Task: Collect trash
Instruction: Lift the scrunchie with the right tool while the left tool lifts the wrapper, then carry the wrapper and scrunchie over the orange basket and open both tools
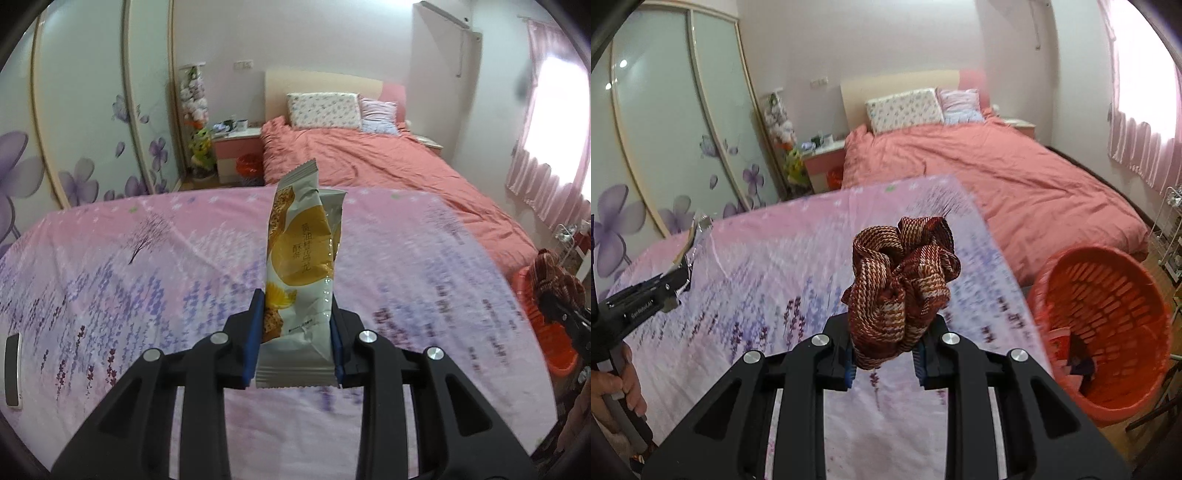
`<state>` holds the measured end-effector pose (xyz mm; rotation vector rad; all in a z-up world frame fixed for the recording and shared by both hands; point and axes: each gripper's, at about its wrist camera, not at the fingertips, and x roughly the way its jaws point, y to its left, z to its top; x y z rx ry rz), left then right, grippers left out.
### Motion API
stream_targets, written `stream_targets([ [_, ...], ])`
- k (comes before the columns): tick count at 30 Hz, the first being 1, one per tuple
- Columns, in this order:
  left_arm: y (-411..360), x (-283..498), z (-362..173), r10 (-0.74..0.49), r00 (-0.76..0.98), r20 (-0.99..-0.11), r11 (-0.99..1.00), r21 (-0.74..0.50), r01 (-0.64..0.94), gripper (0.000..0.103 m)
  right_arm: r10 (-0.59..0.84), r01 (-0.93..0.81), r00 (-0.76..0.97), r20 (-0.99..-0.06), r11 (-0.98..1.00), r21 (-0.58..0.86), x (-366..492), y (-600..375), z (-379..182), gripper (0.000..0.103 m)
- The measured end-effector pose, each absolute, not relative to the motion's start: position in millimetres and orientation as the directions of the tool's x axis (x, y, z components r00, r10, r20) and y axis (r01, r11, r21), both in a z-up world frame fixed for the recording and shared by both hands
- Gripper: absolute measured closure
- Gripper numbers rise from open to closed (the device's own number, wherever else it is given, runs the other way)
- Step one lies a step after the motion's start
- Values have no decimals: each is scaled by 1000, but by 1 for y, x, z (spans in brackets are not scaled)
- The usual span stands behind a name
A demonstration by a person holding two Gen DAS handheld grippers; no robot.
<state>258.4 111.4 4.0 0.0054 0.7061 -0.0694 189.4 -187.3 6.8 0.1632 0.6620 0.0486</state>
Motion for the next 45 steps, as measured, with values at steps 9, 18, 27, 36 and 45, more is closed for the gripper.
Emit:
stream_targets([
  [9,39,236,29,-157,767,-622,983,-22,183,72,49,63,821,-568,983,175,164,-221,23,79],
  [18,-27,223,42,-261,753,-604,953,-39,299,72,3,115,848,-531,975,190,143,-258,32,79],
  [27,-110,213,42,-391,696,-603,896,-77,437,72,-69,209,855,-514,953,219,127,-312,30,79],
  [36,-192,206,22,-486,607,-628,827,-107,552,72,-122,304,843,-524,911,277,124,-362,19,79],
  [45,-256,213,-14,-512,522,-682,783,-122,610,70,-111,356,818,-565,868,345,135,-400,-5,75],
])
